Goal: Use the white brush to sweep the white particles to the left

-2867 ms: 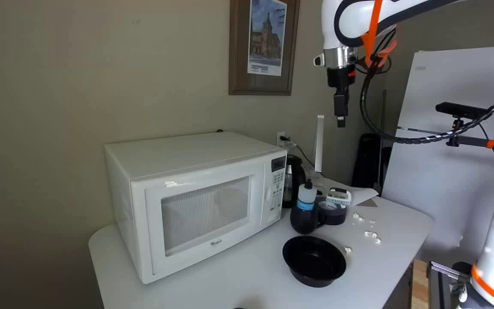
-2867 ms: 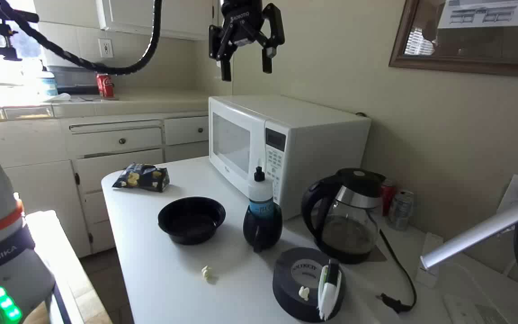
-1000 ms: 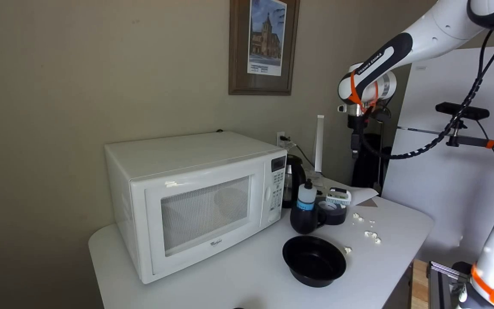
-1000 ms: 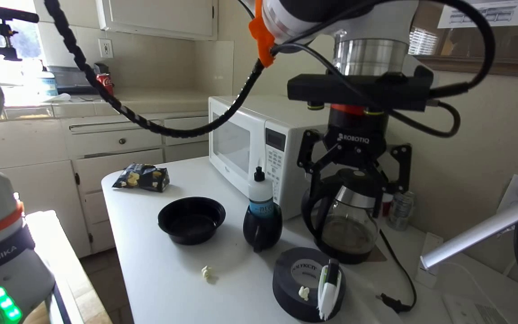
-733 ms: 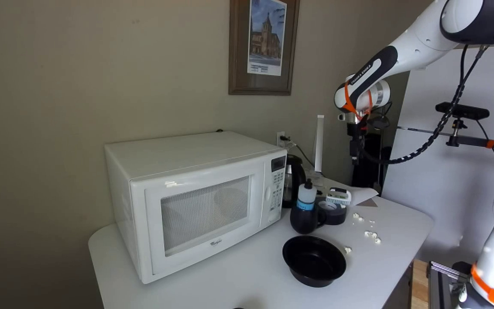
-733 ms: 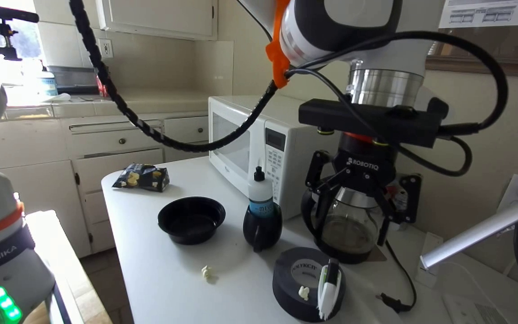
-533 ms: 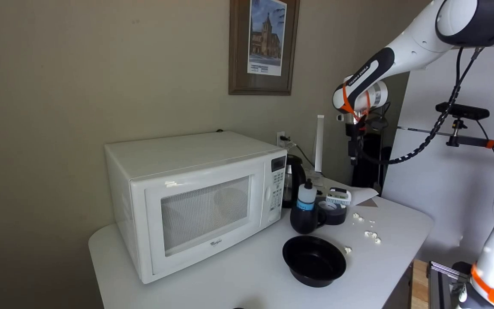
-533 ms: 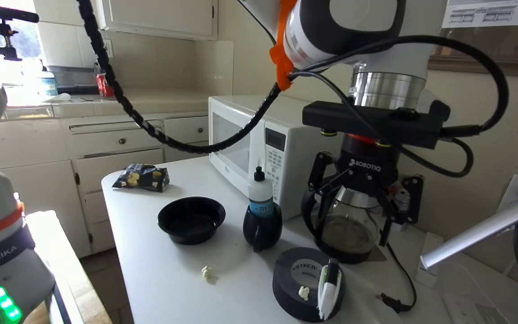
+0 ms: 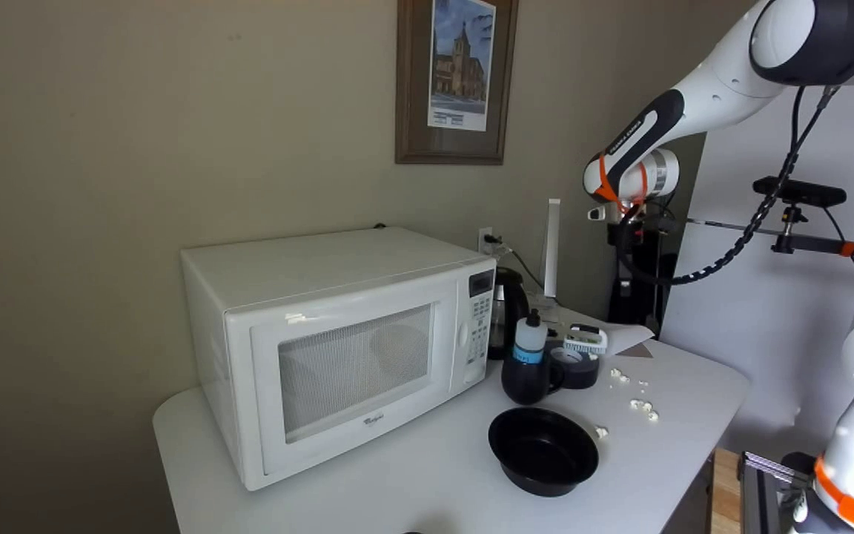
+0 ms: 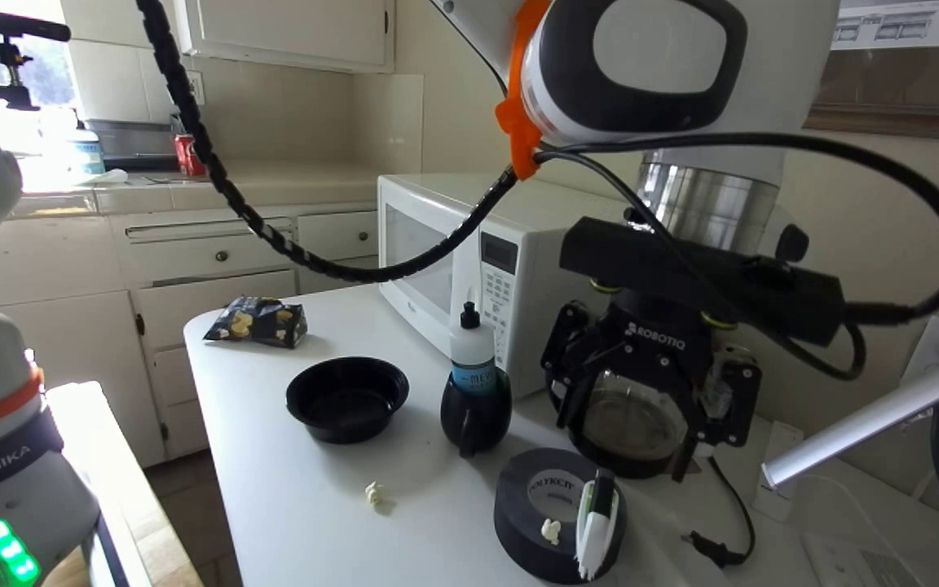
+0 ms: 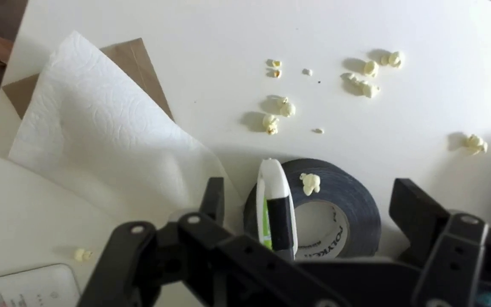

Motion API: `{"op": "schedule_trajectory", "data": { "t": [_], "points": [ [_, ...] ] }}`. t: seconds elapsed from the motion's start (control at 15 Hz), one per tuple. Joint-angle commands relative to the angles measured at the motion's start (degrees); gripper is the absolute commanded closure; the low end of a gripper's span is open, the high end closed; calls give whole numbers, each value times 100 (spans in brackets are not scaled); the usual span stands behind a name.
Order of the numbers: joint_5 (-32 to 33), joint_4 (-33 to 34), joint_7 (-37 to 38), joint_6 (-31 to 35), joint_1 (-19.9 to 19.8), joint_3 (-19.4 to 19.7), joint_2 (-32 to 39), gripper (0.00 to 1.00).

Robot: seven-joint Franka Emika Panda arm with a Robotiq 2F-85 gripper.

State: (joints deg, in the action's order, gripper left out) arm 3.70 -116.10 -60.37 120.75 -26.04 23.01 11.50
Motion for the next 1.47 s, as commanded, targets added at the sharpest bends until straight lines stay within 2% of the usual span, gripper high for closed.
{"op": "schedule_trajectory", "data": {
  "t": [0.0,0.33,0.4,0.67,1.0,1.27,1.4],
  "points": [
    [-611,-138,-1362,46,-508,-63,129,0],
    [-1769,-677,-1718,1024,-833,-168,200,0],
    [-1346,-422,-1553,646,-760,-87,216,0],
    [-1376,-425,-1570,711,-772,-100,232,0],
    [-2019,-458,-1993,1229,-832,-346,455,0],
    [-1988,-425,-1955,1819,-828,-469,731,0],
    [-1951,-431,-1989,2015,-855,-557,880,4]
  ]
}}
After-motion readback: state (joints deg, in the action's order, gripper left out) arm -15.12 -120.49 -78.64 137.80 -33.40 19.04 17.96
